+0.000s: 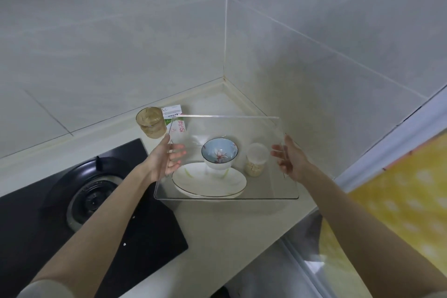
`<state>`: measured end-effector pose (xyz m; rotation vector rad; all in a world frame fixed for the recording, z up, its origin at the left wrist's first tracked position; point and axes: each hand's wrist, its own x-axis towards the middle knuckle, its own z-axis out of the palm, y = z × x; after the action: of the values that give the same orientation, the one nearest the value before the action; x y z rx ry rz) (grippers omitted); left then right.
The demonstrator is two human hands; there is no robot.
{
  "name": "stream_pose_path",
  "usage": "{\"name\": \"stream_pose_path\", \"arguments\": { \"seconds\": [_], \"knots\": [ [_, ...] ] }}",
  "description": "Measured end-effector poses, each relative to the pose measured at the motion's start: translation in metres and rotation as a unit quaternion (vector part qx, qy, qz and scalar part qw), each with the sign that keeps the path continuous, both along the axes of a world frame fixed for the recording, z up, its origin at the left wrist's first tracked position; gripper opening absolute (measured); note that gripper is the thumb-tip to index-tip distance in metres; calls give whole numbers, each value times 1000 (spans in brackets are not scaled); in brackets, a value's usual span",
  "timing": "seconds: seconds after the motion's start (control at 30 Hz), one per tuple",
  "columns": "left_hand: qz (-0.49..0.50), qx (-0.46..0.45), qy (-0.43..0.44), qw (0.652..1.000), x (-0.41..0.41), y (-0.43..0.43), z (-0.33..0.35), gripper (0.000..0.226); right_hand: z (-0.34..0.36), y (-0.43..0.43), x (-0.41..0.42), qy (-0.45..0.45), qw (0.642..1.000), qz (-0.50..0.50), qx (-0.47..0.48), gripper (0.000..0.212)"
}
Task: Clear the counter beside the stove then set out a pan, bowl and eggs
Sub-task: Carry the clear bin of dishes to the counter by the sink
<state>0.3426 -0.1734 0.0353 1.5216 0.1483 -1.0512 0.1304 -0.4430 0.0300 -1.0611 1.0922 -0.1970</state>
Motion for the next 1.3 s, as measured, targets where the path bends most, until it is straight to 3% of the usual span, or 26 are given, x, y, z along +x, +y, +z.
{"name": "stream_pose_path", "arguments": {
  "seconds": [0.37, 0.7, 1.1, 1.3],
  "knots": [
    [87, -41, -14, 995, -61, 20, 22, 56, 30, -7, -26, -34, 999, 41, -1, 48],
    [221, -20, -79, 972, -197, 75, 61, 62, 78, 17, -64, -59, 974, 212, -48, 48],
    [443, 3, -106, 890, -397, 217, 88, 59, 108, 158, -114, -83, 906, 411, -50, 44],
    [542, -19, -103, 834, -515, 317, 87, 60, 111, 277, -149, -89, 845, 527, -31, 46]
  ]
}}
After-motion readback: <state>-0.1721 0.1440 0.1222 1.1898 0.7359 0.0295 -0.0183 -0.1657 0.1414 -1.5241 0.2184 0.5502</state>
